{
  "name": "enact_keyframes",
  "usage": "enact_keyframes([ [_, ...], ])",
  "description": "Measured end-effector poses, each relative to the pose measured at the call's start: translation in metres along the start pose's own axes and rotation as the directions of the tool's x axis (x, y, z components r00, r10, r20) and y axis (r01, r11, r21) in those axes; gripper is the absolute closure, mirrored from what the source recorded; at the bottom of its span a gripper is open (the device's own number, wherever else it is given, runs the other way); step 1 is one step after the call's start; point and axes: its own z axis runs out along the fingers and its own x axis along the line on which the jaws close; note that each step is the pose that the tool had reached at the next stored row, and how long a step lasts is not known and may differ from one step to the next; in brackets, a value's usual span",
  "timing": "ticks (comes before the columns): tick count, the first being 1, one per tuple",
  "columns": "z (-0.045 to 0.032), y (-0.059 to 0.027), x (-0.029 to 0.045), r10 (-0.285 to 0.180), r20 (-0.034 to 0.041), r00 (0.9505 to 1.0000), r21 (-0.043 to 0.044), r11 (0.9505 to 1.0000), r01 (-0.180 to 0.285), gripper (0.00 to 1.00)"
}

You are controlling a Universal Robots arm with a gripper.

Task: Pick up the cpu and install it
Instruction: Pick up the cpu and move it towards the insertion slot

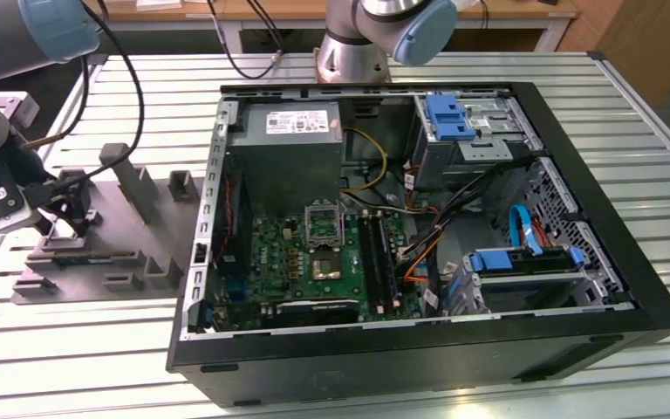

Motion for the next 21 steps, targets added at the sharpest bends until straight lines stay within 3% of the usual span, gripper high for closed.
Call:
enact_keyframes([
  [21,0.0000,0.0000,0.0013,-0.001,0.0099,1.0000,0.0005,1.0000,0.001,0.45],
])
